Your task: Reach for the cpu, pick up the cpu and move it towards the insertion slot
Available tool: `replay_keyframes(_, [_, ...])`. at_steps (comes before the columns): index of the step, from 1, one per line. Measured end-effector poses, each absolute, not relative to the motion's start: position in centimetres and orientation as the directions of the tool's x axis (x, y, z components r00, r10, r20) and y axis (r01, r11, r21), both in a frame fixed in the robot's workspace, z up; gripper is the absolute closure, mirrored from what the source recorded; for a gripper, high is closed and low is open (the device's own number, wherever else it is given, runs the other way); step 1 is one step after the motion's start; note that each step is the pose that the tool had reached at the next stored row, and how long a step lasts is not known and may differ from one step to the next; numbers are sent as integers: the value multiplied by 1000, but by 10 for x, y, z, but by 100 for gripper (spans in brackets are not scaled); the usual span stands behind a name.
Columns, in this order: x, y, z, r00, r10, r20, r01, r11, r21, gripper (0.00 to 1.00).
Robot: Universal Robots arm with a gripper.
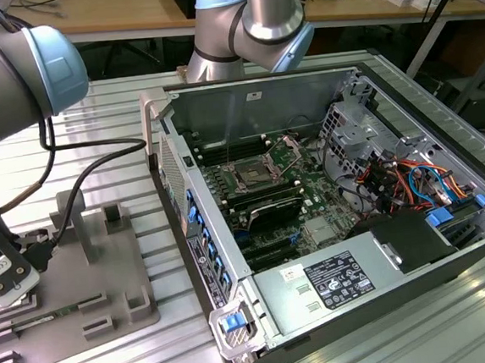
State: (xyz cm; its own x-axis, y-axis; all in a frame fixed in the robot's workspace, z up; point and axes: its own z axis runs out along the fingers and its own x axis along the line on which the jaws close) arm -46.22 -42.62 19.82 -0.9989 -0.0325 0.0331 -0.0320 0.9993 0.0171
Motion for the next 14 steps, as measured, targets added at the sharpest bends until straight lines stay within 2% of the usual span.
replay_keyframes(14, [-462,-426,225,-999,-33,33,-32,999,17,45])
